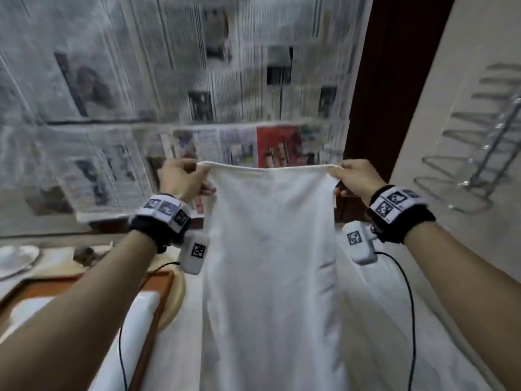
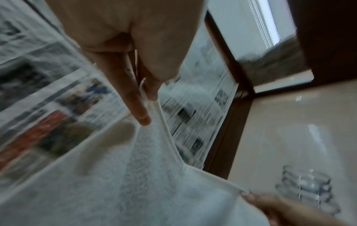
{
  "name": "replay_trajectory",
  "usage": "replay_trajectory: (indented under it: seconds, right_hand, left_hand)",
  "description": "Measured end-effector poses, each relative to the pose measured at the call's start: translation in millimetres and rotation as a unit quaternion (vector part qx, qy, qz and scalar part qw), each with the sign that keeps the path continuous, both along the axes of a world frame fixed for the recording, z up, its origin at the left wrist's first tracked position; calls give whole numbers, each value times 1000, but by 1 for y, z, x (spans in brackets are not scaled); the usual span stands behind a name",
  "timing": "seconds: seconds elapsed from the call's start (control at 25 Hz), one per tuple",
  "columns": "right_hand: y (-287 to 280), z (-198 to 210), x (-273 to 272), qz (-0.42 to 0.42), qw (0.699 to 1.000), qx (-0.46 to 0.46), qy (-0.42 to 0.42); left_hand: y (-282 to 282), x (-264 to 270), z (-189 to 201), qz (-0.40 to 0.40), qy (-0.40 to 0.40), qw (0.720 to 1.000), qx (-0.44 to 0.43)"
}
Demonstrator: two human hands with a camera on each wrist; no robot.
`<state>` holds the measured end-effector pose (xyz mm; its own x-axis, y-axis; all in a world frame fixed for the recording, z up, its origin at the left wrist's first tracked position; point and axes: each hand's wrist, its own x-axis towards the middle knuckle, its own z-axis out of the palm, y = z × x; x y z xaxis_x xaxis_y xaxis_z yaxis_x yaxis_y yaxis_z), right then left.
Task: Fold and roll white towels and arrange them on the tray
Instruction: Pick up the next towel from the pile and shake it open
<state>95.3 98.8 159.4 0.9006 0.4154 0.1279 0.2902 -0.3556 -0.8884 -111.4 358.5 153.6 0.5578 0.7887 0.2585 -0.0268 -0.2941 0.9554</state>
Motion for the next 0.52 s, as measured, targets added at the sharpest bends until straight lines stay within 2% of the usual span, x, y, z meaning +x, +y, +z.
replay_trajectory:
  seconds: [0.12,0.2,0.24,0.28,0.36,0.44,0.48,0.52]
  right_hand:
    - [15,-85,7,-34,998,-17,52]
    - [23,-140,2,-36,996,-12,77]
    - [26,-171,-4,-6,995,-70,65]
    - [24,-208,-21,22,984,-170,57]
    - [11,-288,-67,122,928,-340,92]
    - [-7,-348,-107,202,871,-437,95]
    - [-11,-368,-113,217,856,-462,85]
    - [-13,-378,-112,228,847,-474,71]
  left_hand:
    - [18,14,-98,32,56,998,-18]
    - [19,17,-156,45,115,992,37]
    - [12,15,-185,36,191,978,81]
    - [-3,8,-227,-3,273,955,116]
    - [-48,-18,-303,-125,403,897,129]
    - [-87,-47,-363,-216,500,827,142]
    - [-93,-54,-380,-232,516,812,144]
    - [-91,-54,-388,-230,515,813,147]
